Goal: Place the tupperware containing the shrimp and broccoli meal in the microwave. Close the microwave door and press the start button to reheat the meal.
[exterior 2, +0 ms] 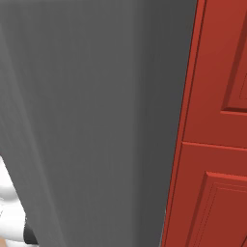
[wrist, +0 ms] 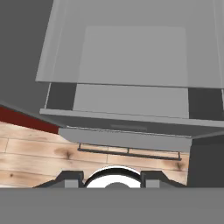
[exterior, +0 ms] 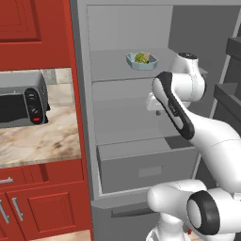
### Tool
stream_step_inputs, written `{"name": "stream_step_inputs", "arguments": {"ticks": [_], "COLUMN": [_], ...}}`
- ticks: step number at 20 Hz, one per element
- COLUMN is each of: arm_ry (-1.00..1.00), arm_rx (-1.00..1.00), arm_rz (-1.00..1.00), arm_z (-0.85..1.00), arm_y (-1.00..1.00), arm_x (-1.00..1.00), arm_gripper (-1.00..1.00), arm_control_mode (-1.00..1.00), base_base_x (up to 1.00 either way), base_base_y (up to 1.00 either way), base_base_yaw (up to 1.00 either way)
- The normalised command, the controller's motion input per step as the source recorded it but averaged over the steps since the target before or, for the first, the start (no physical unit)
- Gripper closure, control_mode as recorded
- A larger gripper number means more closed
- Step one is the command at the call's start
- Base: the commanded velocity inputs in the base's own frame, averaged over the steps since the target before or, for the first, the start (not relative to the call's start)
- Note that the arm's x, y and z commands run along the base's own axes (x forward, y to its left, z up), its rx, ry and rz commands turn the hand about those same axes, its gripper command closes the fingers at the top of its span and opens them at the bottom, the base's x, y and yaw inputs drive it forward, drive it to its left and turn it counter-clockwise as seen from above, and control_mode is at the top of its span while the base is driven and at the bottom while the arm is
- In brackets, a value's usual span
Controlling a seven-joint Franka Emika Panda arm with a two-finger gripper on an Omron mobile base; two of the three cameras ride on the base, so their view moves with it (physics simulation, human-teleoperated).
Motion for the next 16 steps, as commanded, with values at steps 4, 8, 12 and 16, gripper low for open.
{"name": "stream_step_inputs", "arguments": {"ticks": [4, 8, 12, 16], "arm_ry": [0.0, 0.0, -0.17, -0.39], "arm_rx": [0.0, 0.0, 0.0, 0.0], "arm_rz": [-0.01, 0.0, -0.07, -0.12], "arm_z": [0.0, 0.0, 0.24, 0.6], "arm_y": [0.02, 0.0, 0.01, 0.09], "arm_x": [0.0, 0.02, 0.0, 0.0], "arm_gripper": [-1.0, -1.0, -1.0, -1.0], "arm_control_mode": [-1.0, -1.0, -1.0, -1.0], "base_base_x": [0.0, 0.0, 0.0, 0.0], "base_base_y": [0.0, 0.0, 0.0, 0.0], "base_base_yaw": [0.0, 0.0, 0.0, 0.0]}}
